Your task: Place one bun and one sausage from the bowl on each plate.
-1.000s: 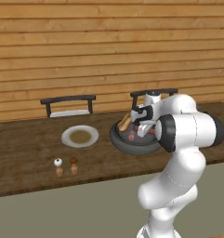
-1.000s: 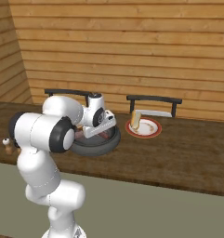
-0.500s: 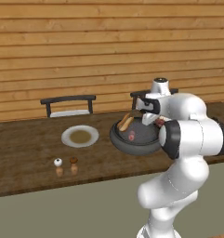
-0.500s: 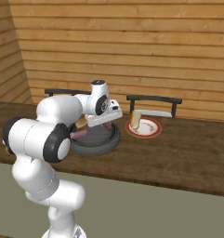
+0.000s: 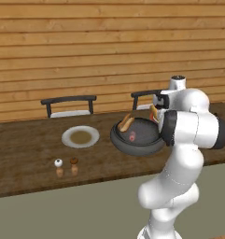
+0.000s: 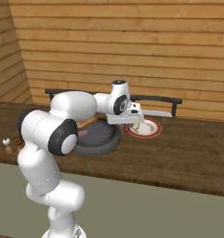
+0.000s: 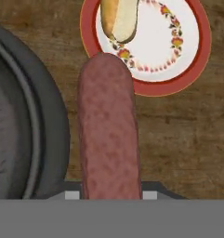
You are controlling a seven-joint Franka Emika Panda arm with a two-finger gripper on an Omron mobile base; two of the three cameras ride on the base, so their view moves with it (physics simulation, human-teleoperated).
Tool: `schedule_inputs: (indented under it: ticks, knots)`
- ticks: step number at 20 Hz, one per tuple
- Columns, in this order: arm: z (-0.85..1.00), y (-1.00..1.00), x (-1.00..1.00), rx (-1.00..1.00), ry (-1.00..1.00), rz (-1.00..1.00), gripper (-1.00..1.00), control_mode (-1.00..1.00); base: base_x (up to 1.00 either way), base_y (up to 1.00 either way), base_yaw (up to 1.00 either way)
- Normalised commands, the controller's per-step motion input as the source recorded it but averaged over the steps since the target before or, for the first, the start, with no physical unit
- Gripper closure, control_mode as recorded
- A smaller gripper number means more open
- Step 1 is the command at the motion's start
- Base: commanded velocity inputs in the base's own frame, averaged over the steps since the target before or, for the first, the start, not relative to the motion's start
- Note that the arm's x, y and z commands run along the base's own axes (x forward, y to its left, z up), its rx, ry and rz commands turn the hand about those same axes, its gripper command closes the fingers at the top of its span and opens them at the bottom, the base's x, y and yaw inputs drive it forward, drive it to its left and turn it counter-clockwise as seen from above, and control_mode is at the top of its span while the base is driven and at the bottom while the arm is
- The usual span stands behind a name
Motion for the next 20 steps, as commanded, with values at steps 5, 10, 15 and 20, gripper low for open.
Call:
schedule_inputs:
  ticks: [5,10,15,20]
  knots:
    - [0.00,-0.60,0.55,0.10,0.00,-0.44,1.00,-1.00,0.00,0.00,0.00]
    - [-0.10,-0.51,0.52,0.11,0.00,-0.15,1.00,-1.00,0.00,0.00,0.00]
    - [-0.50,-0.24,0.64,0.03,0.00,-0.04,1.00,-1.00,0.00,0.00,0.00]
    - [-0.62,0.00,0.49,0.00,0.00,-0.04,1.00,-1.00,0.00,0.00,0.00]
